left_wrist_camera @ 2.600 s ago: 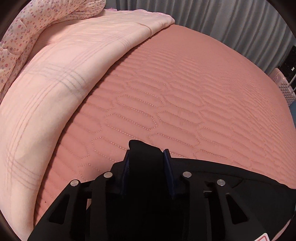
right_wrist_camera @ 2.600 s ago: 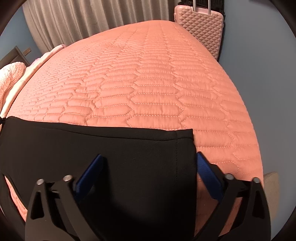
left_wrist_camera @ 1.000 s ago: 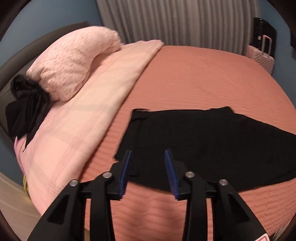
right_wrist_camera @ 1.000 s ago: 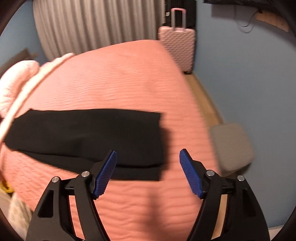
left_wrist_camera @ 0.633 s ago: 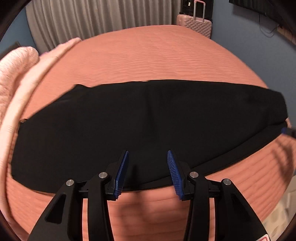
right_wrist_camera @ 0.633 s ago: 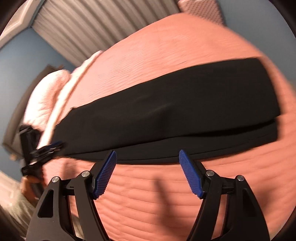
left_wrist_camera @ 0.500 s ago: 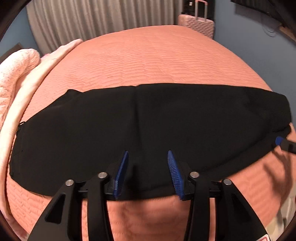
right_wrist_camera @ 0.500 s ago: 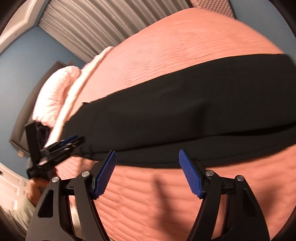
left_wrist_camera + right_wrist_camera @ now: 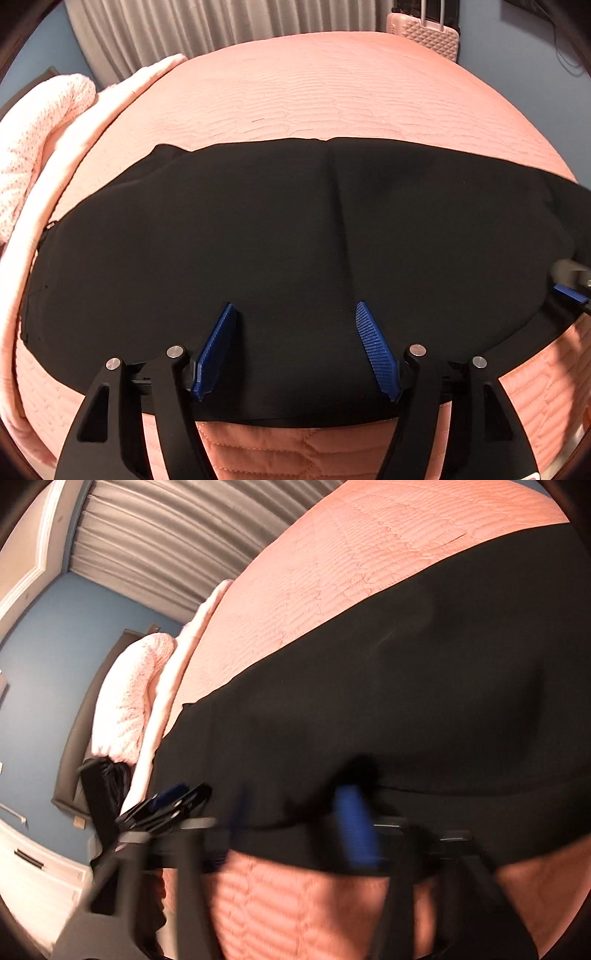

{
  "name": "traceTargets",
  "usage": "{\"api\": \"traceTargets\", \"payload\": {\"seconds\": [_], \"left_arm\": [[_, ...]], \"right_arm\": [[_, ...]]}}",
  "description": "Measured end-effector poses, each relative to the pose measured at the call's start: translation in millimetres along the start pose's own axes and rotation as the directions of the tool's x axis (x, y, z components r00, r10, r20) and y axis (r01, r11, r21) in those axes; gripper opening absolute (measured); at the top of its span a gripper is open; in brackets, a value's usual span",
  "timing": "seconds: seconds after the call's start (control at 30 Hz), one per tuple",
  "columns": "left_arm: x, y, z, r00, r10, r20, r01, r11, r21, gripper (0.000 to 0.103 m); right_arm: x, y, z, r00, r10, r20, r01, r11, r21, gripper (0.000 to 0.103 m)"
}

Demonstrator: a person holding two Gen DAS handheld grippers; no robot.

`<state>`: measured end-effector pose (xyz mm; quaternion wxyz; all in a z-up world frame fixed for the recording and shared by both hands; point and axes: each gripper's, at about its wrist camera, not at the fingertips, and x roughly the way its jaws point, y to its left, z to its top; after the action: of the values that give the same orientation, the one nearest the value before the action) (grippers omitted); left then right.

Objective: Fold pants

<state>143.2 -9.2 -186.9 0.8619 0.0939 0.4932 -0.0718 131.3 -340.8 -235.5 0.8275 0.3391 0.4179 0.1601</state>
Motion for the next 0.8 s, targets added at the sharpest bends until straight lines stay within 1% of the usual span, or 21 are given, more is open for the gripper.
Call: {"api": "traceTargets", "payload": {"seconds": [0.03, 0.07, 0.13, 0.17, 0.2, 0.23, 0.27, 0.3, 0.33, 0.37, 0.43, 0.47, 0.5, 0.53, 0.57, 0.6, 0.63, 0.7, 0.8], "left_arm": [[-3.7, 4.7, 1.2, 1.000, -0.004, 0.006, 0.004, 1.000, -0.013, 0.066], [-8.7, 7.3, 1.9, 1.000, -0.008, 0.017, 0.008, 1.000, -0.016, 0.066], [-18.0, 14.7, 5.6, 0.999, -0.004, 0.039, 0.004, 1.000, -0.008, 0.066], [-24.6, 17.2, 7.3, 0.999, -0.004, 0.054, 0.004, 1.000, 0.005, 0.066], [-29.2, 17.4, 8.2, 0.998, -0.007, 0.062, 0.006, 1.000, 0.014, 0.066], [-31.2, 16.5, 9.3, 0.998, -0.014, 0.066, 0.013, 1.000, 0.023, 0.067], [-30.3, 12.6, 11.0, 0.998, -0.022, 0.055, 0.020, 0.999, 0.038, 0.067], [-27.7, 8.3, 12.2, 0.999, -0.018, 0.050, 0.016, 0.999, 0.050, 0.067], [-24.1, 2.8, 13.1, 0.999, -0.009, 0.045, 0.006, 0.997, 0.074, 0.067], [-21.3, -3.3, 12.5, 0.999, 0.012, 0.041, -0.017, 0.994, 0.105, 0.067], [-14.3, -10.8, 9.3, 0.997, 0.060, 0.039, -0.065, 0.984, 0.164, 0.067], [-8.8, -11.6, 7.7, 0.997, 0.072, 0.030, -0.076, 0.981, 0.181, 0.067], [-4.1, -12.7, 5.3, 0.997, 0.073, 0.015, -0.075, 0.978, 0.193, 0.067], [0.4, -13.5, 1.6, 0.998, 0.070, -0.001, -0.069, 0.978, 0.195, 0.067], [0.4, -12.8, -1.0, 0.998, 0.067, -0.001, -0.066, 0.980, 0.185, 0.067], [-1.3, -12.6, -2.3, 0.998, 0.062, 0.003, -0.062, 0.983, 0.174, 0.067], [-5.1, -13.4, -3.3, 0.999, 0.048, 0.002, -0.048, 0.985, 0.166, 0.067], [-13.8, -16.4, -4.5, 0.999, 0.035, 0.012, -0.037, 0.988, 0.152, 0.067], [-26.2, -31.6, -6.6, 1.000, 0.013, 0.029, -0.017, 0.988, 0.153, 0.067]], "right_arm": [[-0.4, 1.7, 0.4, 1.000, 0.008, 0.007, -0.008, 1.000, 0.011, 0.008], [-6.0, 10.2, -1.4, 1.000, 0.001, 0.016, -0.001, 1.000, -0.002, 0.008], [-27.7, 31.8, -10.9, 0.999, -0.008, 0.040, 0.011, 0.998, -0.055, 0.006], [-35.2, 37.0, -16.2, 0.999, -0.017, 0.043, 0.020, 0.997, -0.075, 0.004], [-38.6, 39.0, -25.5, 0.995, -0.088, 0.039, 0.092, 0.990, -0.107, 0.004], [-34.9, 35.9, -32.1, 0.986, -0.162, 0.026, 0.164, 0.976, -0.143, 0.004], [-20.3, 19.9, -42.9, 0.959, -0.278, -0.063, 0.263, 0.949, -0.176, 0.004], [-20.9, 6.5, -44.4, 0.957, -0.274, -0.095, 0.261, 0.956, -0.131, 0.000], [-31.7, -1.5, -42.1, 0.974, -0.214, -0.074, 0.209, 0.976, -0.067, 0.001], [-50.9, -9.7, -37.5, 0.976, -0.212, -0.046, 0.212, 0.977, -0.010, 0.003], [-84.3, -16.2, -21.7, 0.967, -0.251, 0.036, 0.251, 0.968, -0.014, 0.005], [-103.9, -21.7, -7.6, 0.957, -0.278, 0.079, 0.280, 0.960, -0.018, 0.005], [-120.0, -28.1, 9.9, 0.938, -0.328, 0.113, 0.333, 0.943, -0.027, 0.005], [-134.3, -35.4, 29.9, 0.914, -0.376, 0.150, 0.386, 0.922, -0.038, 0.007], [-143.1, -41.6, 46.2, 0.897, -0.406, 0.174, 0.419, 0.907, -0.045, 0.010], [-150.6, -49.1, 64.1, 0.881, -0.433, 0.189, 0.449, 0.892, -0.050, 0.022], [-156.0, -56.0, 80.7, 0.866, -0.458, 0.200, 0.477, 0.877, -0.058, 0.037], [-162.6, -69.0, 112.4, 0.835, -0.506, 0.218, 0.532, 0.842, -0.085, 0.053], [-154.4, -84.8, 138.7, 0.830, -0.531, 0.171, 0.554, 0.821, -0.136, 0.053]]}}
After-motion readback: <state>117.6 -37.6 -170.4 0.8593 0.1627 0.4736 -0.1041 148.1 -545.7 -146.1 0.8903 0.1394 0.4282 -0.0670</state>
